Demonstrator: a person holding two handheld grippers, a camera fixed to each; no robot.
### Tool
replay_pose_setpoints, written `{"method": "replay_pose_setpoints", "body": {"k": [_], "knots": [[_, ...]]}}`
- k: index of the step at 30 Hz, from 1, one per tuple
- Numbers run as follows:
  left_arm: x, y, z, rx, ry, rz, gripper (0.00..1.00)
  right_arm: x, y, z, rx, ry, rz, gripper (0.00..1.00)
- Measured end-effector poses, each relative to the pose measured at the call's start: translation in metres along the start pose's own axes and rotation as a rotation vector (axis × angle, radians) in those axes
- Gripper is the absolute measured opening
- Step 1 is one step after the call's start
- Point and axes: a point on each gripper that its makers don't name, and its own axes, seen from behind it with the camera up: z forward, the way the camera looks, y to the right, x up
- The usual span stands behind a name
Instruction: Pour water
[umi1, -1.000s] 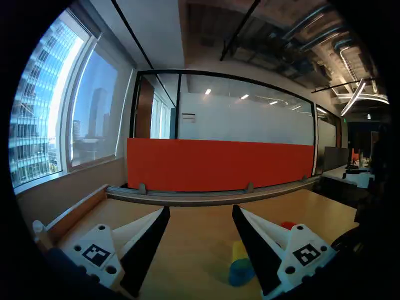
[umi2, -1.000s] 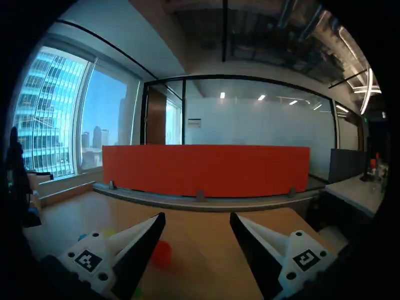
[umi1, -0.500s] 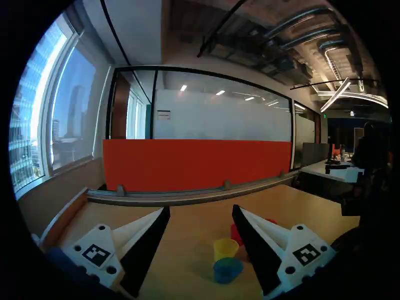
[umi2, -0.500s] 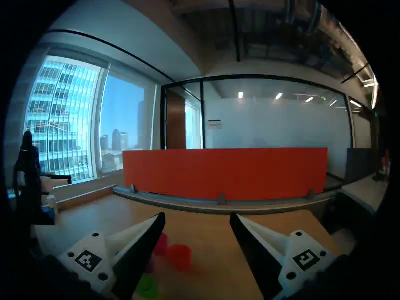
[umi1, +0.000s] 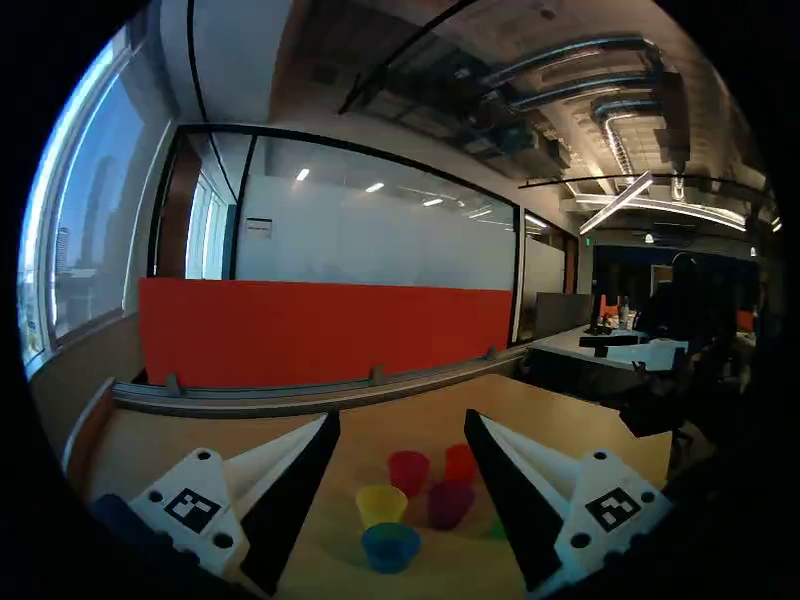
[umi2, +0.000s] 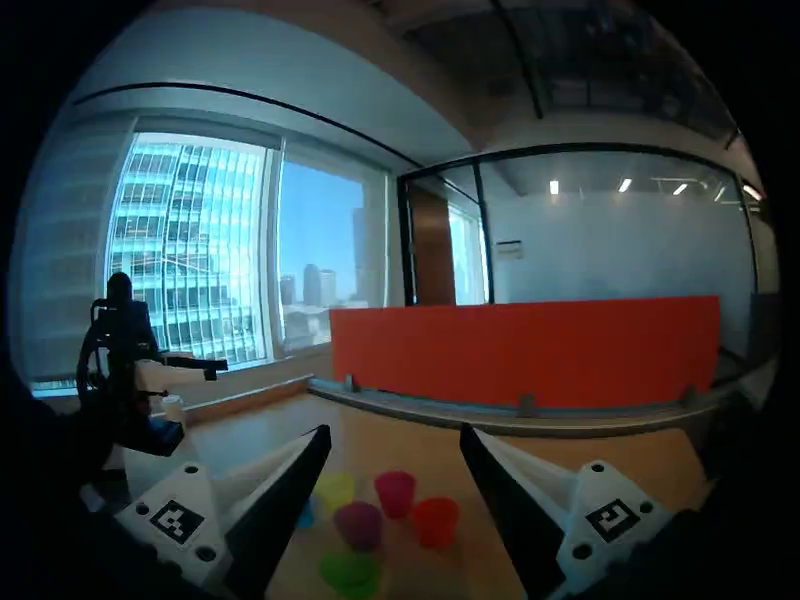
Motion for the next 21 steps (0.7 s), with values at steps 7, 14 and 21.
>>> {"method": "replay_pose_setpoints", "body": {"k": [7,14,21], "knots": [[-0.006,0.005,0.001,-0.041,-0.043,0.019,0.93,-0.006,-0.002,0.001,0.025,-0.046,-0.018,1.0],[-0.023,0.01,0.002,-0.086,-0.113,0.051,0.93,-0.026,-0.007,-0.003,0.06,-0.136,-0.058,1.0],[-0.037,0.014,0.005,-0.128,-0.158,0.043,0.93,-0.04,-0.012,-0.007,0.09,-0.205,-0.072,1.0]]}}
